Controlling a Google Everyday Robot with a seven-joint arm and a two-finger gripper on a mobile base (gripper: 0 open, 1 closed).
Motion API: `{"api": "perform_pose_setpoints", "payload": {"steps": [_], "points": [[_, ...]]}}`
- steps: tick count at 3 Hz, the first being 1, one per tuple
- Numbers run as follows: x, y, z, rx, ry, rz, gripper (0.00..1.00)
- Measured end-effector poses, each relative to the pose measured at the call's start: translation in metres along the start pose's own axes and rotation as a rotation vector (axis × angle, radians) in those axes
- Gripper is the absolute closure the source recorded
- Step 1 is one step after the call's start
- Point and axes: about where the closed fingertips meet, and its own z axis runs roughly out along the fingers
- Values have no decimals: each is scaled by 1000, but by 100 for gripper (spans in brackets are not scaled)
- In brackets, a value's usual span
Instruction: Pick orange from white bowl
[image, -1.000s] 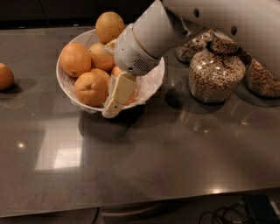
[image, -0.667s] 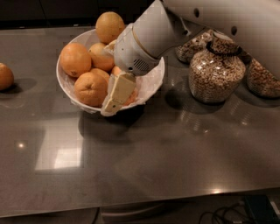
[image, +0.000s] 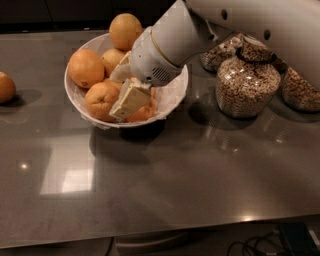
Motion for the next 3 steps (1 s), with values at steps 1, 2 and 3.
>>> {"api": "perform_pose_setpoints", "payload": {"steps": [1, 2, 3], "points": [[-3, -6, 5, 4, -2, -11, 38], [-7, -15, 11, 5, 1, -34, 33], [-14, -24, 21, -6, -1, -60, 33]]}}
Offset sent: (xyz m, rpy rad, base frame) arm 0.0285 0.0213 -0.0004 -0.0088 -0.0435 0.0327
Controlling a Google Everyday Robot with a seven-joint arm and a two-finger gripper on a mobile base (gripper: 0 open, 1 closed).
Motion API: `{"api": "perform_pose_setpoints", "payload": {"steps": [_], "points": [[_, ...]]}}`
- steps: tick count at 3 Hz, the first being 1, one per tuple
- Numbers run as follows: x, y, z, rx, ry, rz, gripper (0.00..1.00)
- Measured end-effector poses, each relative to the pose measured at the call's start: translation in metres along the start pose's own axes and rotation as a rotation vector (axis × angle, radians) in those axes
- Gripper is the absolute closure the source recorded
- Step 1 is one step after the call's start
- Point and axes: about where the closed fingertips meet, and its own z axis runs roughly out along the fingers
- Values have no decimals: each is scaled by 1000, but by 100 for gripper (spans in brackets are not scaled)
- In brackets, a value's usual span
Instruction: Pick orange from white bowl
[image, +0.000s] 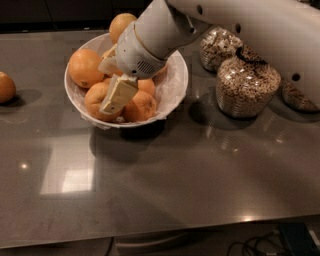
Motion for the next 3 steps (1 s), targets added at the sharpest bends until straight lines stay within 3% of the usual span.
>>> {"api": "perform_pose_setpoints", "payload": {"steps": [3], "points": [[10, 1, 22, -57, 21, -31, 31]]}}
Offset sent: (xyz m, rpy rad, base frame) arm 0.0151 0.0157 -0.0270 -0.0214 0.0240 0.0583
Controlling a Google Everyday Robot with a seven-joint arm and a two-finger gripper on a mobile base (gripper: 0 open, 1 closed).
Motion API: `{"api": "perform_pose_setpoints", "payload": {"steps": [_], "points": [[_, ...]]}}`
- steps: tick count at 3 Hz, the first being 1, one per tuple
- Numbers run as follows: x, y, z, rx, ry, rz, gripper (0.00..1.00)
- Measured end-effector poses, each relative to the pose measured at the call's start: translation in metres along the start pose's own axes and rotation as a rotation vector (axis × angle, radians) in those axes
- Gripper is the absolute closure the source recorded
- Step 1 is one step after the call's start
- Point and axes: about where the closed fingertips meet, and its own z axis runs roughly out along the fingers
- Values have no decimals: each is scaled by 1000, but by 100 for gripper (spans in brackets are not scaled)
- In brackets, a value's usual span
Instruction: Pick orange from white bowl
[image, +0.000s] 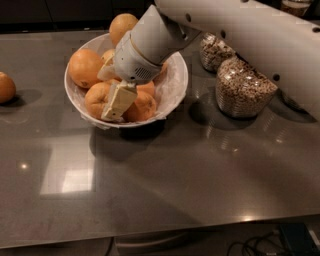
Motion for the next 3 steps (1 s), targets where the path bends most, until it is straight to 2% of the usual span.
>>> {"api": "perform_pose_setpoints", "payload": {"steps": [1, 2, 3], "points": [[7, 6, -2, -3, 14, -11, 31], [8, 0, 1, -4, 13, -48, 31], [10, -2, 7, -13, 3, -46, 33]]}}
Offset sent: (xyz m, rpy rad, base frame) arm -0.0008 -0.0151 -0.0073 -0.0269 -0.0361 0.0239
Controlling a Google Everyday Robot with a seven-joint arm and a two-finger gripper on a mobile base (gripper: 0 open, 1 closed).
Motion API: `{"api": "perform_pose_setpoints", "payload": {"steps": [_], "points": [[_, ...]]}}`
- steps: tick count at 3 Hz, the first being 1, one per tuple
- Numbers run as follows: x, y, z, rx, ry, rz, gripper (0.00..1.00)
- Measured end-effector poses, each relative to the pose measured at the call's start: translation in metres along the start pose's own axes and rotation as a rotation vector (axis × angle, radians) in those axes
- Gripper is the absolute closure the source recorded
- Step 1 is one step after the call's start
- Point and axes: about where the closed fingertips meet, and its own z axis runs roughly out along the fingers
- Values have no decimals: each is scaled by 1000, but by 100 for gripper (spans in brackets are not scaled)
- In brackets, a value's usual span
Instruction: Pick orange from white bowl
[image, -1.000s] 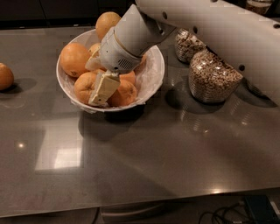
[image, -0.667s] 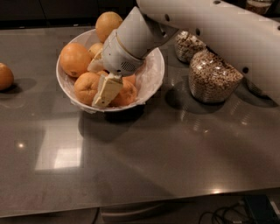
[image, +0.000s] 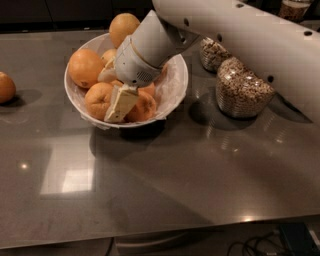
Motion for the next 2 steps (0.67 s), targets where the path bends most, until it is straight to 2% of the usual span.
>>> {"api": "perform_pose_setpoints", "payload": {"steps": [1, 2], "points": [[1, -4, 5, -7, -8, -3, 40], [1, -4, 5, -7, -8, -3, 59]]}}
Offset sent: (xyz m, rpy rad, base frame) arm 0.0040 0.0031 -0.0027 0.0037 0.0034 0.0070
